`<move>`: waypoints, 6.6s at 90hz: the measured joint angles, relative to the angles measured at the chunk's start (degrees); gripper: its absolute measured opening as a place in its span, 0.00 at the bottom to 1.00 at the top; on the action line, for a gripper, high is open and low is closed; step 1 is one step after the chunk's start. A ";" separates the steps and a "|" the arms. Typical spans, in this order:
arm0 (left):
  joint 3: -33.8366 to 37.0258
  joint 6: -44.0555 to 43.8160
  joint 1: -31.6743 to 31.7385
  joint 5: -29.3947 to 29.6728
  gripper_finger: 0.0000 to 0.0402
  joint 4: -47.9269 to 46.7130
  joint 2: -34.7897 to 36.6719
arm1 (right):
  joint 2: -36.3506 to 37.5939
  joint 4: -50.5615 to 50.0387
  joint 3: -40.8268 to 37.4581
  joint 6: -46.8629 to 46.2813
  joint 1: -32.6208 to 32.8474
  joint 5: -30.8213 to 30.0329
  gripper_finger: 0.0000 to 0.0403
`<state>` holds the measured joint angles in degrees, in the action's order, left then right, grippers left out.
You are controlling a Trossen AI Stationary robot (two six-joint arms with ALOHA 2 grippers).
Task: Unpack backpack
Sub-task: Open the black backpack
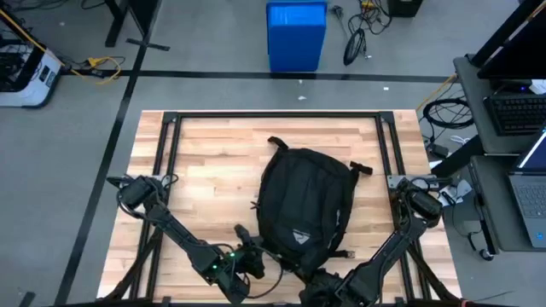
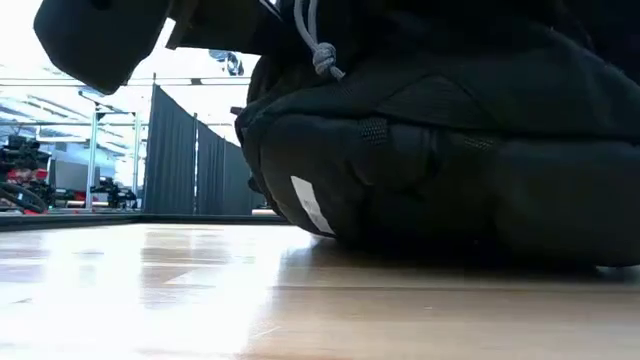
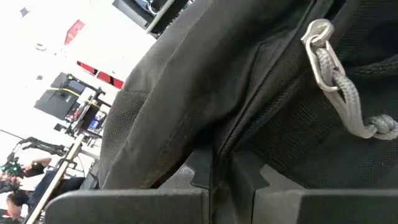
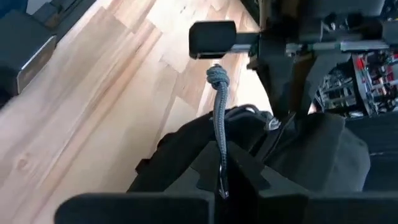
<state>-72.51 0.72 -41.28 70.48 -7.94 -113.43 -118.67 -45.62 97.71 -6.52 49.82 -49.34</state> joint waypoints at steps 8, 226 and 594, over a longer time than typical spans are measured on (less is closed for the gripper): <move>0.02 0.10 0.02 0.25 0.02 -0.14 0.00 | 0.00 -0.46 0.00 -0.27 0.27 -0.04 0.00; -10.10 8.63 -6.91 6.01 0.04 -6.29 1.38 | 3.10 -44.22 -4.48 -73.54 4.98 35.26 0.00; -10.21 -9.38 -4.99 -4.34 0.04 -15.69 7.54 | 2.71 -18.71 5.86 -21.14 -2.01 -10.16 0.53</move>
<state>-82.72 -8.67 -46.27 66.15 -23.64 -105.89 -115.96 -64.34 103.57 -27.66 47.81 -59.50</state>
